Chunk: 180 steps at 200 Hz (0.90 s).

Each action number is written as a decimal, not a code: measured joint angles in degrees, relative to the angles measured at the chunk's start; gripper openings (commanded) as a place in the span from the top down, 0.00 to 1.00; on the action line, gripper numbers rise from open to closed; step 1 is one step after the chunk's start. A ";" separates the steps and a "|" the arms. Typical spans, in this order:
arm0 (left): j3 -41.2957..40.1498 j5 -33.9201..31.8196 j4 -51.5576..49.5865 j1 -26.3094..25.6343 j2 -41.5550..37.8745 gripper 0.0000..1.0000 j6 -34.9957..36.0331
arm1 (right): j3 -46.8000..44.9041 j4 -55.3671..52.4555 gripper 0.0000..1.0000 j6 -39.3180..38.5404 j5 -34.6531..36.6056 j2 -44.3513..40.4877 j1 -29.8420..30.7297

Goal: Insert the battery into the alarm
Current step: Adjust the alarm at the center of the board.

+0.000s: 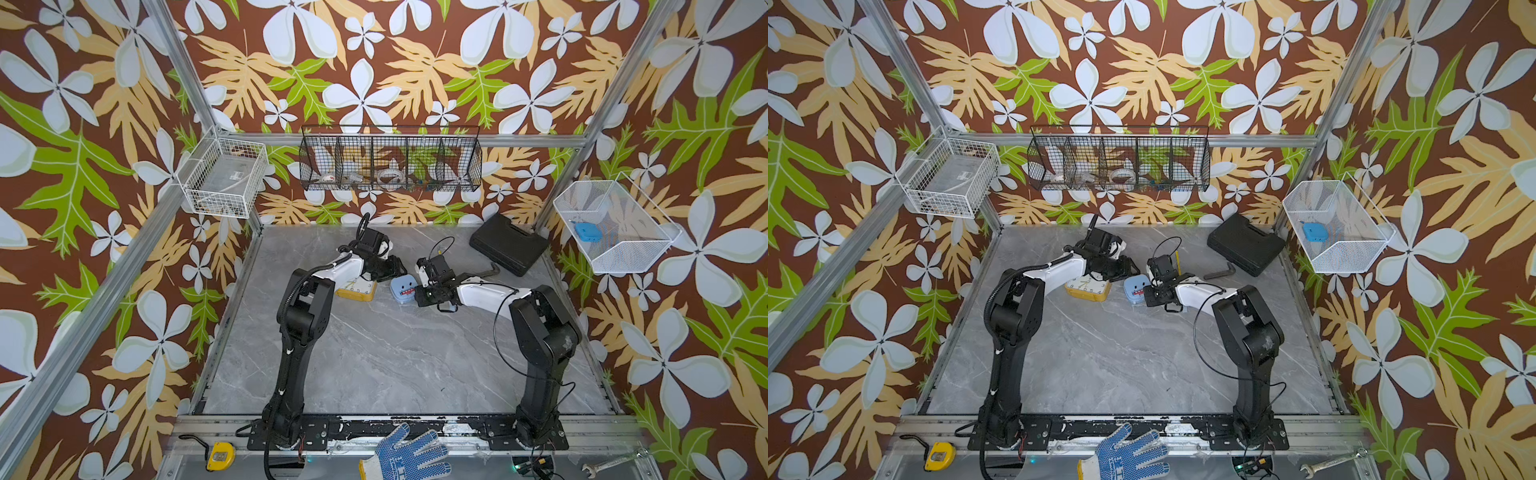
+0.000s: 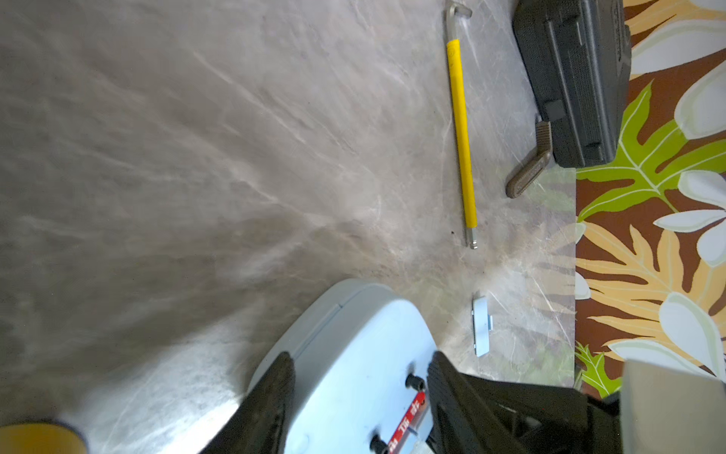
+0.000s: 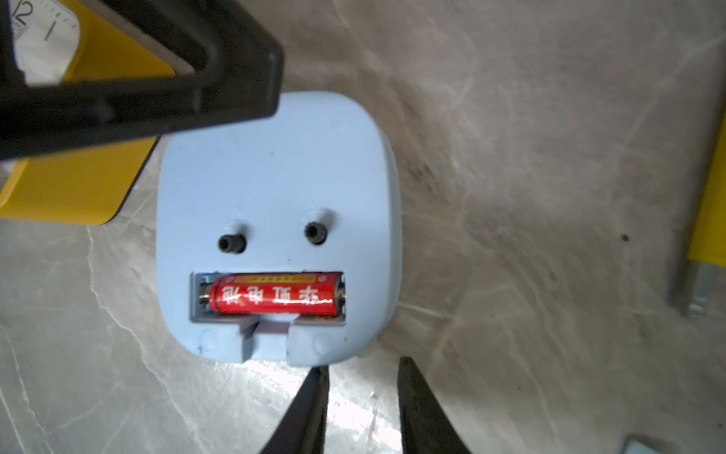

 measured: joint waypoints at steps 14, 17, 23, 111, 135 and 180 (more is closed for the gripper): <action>-0.76 0.48 0.28 0.04 -0.50 0.44 -0.02 | 0.83 -0.37 0.67 0.22 0.68 0.85 -0.48; -1.01 0.52 0.28 0.04 -0.68 0.44 -0.02 | 0.98 -0.42 0.67 0.31 0.81 1.01 -0.52; -1.55 0.70 0.28 0.04 -1.11 0.44 -0.02 | 1.20 -0.42 0.67 0.66 1.07 1.36 -0.74; -9.14 2.27 3.74 0.44 -4.59 0.45 -2.01 | 8.20 -1.77 0.63 0.48 2.51 6.27 -2.69; -11.85 4.35 4.83 0.44 -5.70 0.45 -3.43 | 9.81 -2.58 0.63 -0.87 3.08 7.67 -2.99; -17.18 8.17 7.87 0.17 -8.79 0.45 -6.80 | 11.37 -5.11 0.63 -3.58 2.58 7.06 -3.82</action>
